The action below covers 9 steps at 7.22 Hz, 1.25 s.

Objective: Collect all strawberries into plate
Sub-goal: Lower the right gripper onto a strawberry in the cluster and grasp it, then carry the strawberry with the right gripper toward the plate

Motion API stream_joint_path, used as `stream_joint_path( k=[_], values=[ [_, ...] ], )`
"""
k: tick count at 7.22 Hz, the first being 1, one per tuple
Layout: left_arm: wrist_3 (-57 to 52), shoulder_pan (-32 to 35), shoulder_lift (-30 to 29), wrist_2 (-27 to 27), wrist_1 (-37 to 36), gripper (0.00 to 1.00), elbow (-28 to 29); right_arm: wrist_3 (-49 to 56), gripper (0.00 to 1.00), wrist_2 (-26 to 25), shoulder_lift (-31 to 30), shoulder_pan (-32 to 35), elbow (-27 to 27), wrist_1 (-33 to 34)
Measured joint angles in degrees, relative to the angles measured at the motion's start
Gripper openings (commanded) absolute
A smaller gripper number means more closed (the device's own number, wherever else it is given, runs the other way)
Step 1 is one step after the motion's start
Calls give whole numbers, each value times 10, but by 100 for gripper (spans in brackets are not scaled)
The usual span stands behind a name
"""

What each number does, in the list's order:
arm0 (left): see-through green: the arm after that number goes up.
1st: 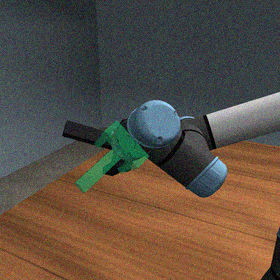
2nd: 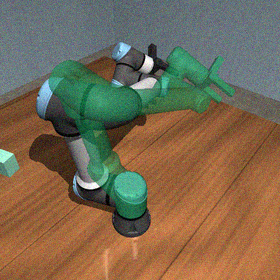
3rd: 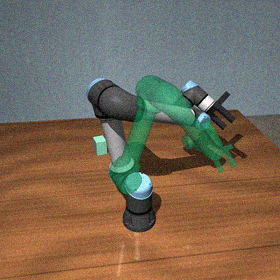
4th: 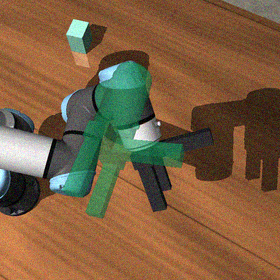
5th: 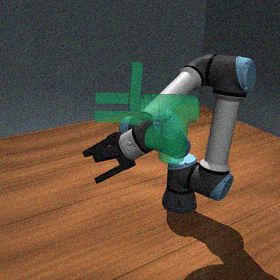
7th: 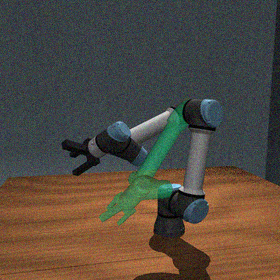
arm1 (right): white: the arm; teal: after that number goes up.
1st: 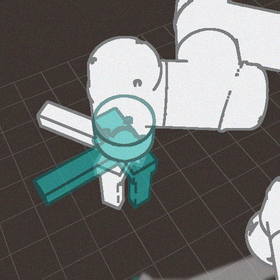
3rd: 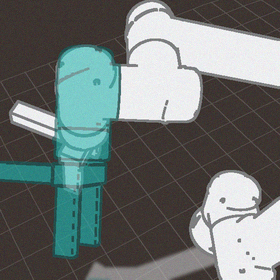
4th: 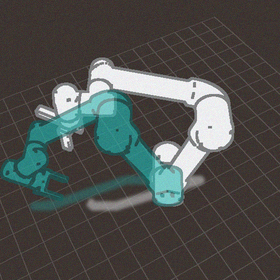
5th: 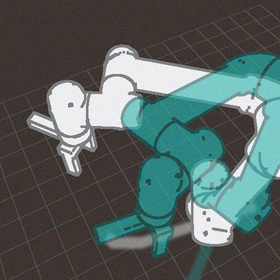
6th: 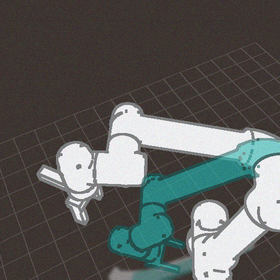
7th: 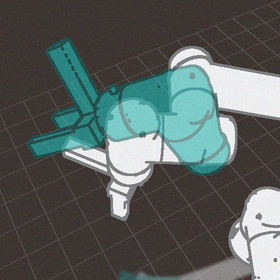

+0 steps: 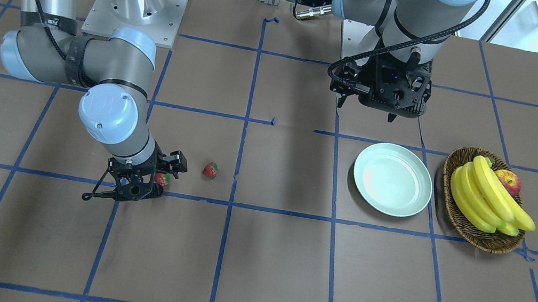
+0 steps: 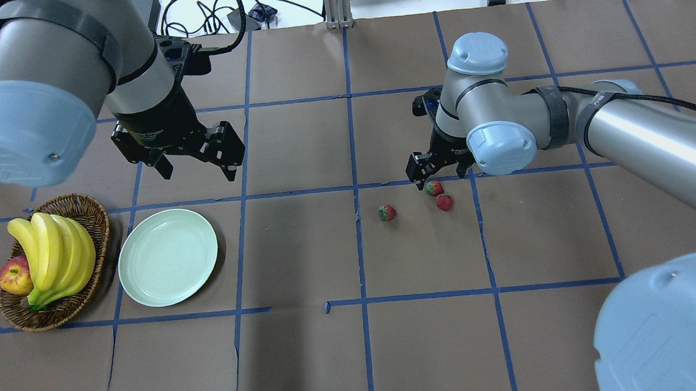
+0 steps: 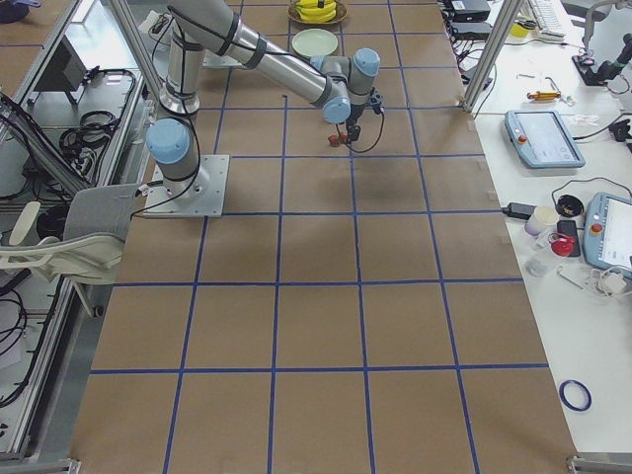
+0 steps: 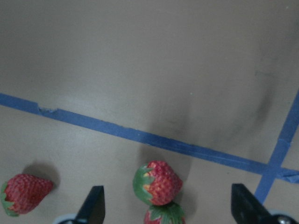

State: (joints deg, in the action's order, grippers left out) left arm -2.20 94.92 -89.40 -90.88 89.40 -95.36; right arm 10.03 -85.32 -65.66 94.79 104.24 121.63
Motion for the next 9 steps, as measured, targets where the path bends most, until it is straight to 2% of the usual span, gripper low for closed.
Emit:
stream_joint_path(
  k=[3,4,5,6,7,8,9],
  values=[
    [0,0,-2,0,0,100,-10,0,89,0,11,0,0,2],
    [0,1,-2,-1,0,100,-16,0,75,2,13,0,0,1],
    [0,1,-2,-1,0,100,-19,0,53,5,14,0,0,1],
    [-1,1,-2,-1,0,100,-20,0,40,6,17,0,0,1],
    [-1,0,-2,-1,0,100,-20,0,7,7,19,0,0,2],
    [-1,0,-2,-1,0,100,-20,1,0,7,20,0,0,2],
    [-2,0,-1,-1,-1,100,-19,2,0,6,20,0,-1,3]
  ],
)
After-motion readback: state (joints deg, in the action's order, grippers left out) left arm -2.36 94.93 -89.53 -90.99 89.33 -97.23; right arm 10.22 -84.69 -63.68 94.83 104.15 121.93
